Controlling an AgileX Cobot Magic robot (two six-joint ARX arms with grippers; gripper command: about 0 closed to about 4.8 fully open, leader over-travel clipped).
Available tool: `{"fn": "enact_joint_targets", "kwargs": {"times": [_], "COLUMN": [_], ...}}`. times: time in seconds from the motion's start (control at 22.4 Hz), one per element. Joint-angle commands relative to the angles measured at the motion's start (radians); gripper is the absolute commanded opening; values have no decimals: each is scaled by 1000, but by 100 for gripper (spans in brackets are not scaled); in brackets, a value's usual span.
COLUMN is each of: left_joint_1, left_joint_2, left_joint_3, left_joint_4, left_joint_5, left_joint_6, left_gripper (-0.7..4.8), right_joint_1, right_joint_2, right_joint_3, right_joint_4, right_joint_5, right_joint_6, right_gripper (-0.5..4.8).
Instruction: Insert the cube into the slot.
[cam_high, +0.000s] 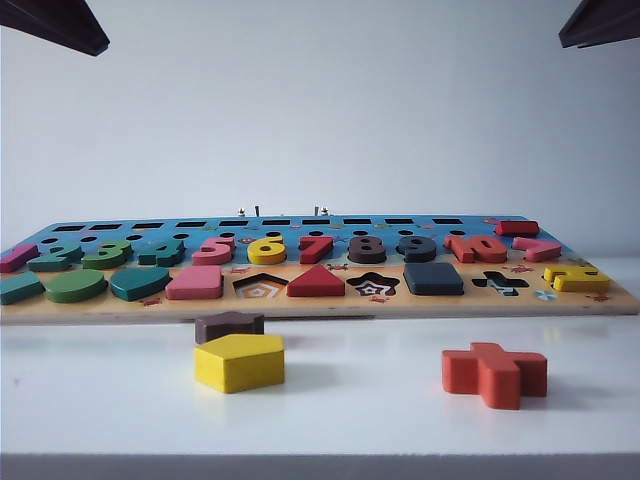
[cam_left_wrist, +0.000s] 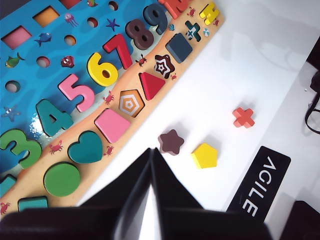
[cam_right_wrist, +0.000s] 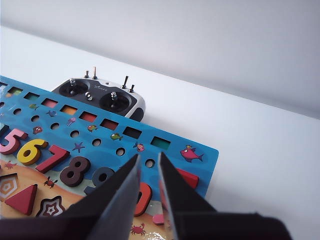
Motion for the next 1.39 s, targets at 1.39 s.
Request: {"fn": "enact_joint_targets", "kwargs": {"times": [1.39], "left_joint_1": [277], "left_joint_2": [-689], "left_joint_3": [-627], "left_joint_4": [487], "left_joint_5": [-190], "left_joint_6": [-4], "left_gripper": [17], "right_joint_1": [-518], "right_joint_2": [-449], "right_joint_3": [-442], "right_joint_4": [167], "right_joint_5": [-124], "right_joint_6": [286], "right_gripper": [82]}}
